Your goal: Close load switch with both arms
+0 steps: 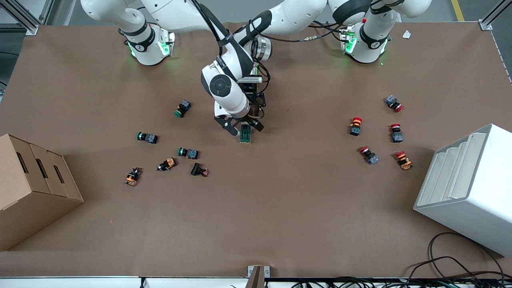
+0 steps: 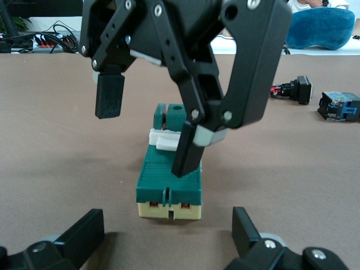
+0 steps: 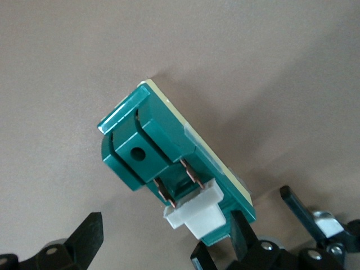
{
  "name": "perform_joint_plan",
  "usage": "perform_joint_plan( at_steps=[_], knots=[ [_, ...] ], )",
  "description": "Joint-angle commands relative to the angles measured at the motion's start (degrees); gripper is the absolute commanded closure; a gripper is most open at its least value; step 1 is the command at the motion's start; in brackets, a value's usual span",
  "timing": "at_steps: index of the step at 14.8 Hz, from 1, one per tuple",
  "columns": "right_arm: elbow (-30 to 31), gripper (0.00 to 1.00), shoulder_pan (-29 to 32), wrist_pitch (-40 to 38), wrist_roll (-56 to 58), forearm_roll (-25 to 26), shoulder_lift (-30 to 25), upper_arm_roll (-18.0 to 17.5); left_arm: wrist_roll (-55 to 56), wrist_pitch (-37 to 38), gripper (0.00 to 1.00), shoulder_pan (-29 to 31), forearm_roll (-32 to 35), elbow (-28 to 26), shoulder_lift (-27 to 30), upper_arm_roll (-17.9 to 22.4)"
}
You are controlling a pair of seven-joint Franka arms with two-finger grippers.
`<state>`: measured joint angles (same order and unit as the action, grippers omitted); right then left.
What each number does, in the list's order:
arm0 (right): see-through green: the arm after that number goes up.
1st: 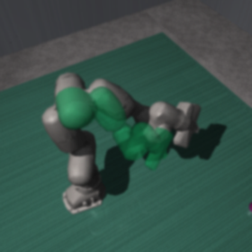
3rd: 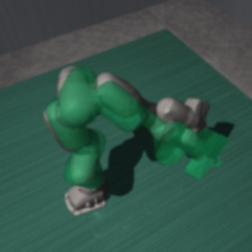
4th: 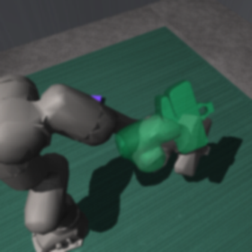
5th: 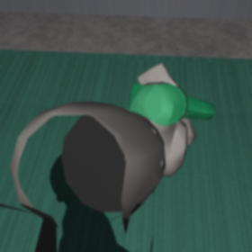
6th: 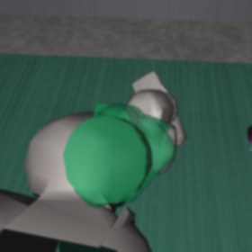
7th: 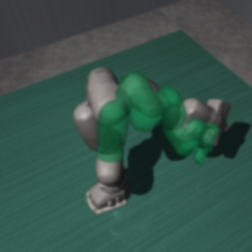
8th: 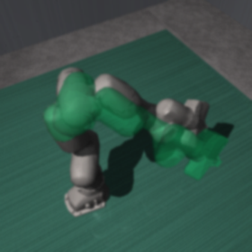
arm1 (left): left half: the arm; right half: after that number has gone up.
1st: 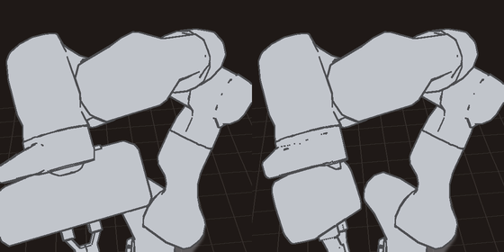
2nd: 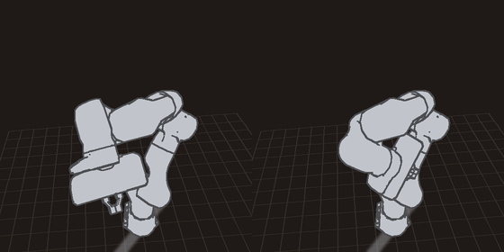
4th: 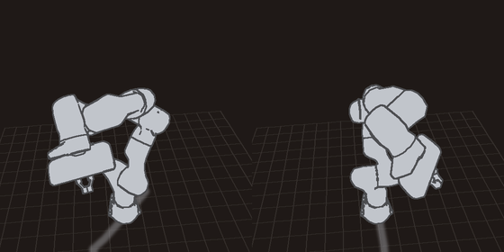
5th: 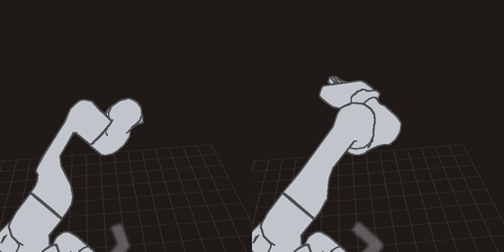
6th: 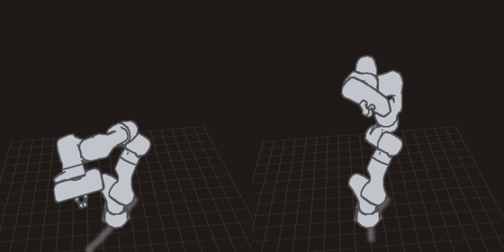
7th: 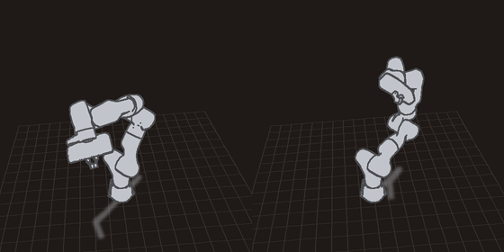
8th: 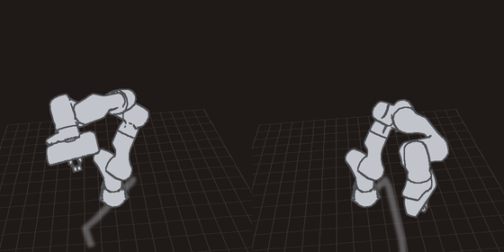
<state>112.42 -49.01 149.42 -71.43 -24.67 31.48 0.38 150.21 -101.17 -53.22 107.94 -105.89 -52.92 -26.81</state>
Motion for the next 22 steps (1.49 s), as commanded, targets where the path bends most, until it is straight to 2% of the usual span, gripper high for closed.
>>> perform_joint_plan(
  at_steps=[1,11,22],
  knots=[
    [0.0,0.0,-0.8,1.8,-0.1,-1.7,0.3,0.6,0.8,-1.5,0.0,-0.2,0.7,1.3,-3.9,0.4],
    [-5.4,0.0,2.7,1.1,0.4,-1.7,0.4,0.7,0.7,-1.4,0.0,-0.1,0.7,1.4,-3.9,0.4],
    [-12.9,0.0,4.8,1.1,1.0,-1.2,6.8,0.8,0.7,-1.0,0.0,-0.2,0.7,1.5,-4.4,1.7]
  ],
)
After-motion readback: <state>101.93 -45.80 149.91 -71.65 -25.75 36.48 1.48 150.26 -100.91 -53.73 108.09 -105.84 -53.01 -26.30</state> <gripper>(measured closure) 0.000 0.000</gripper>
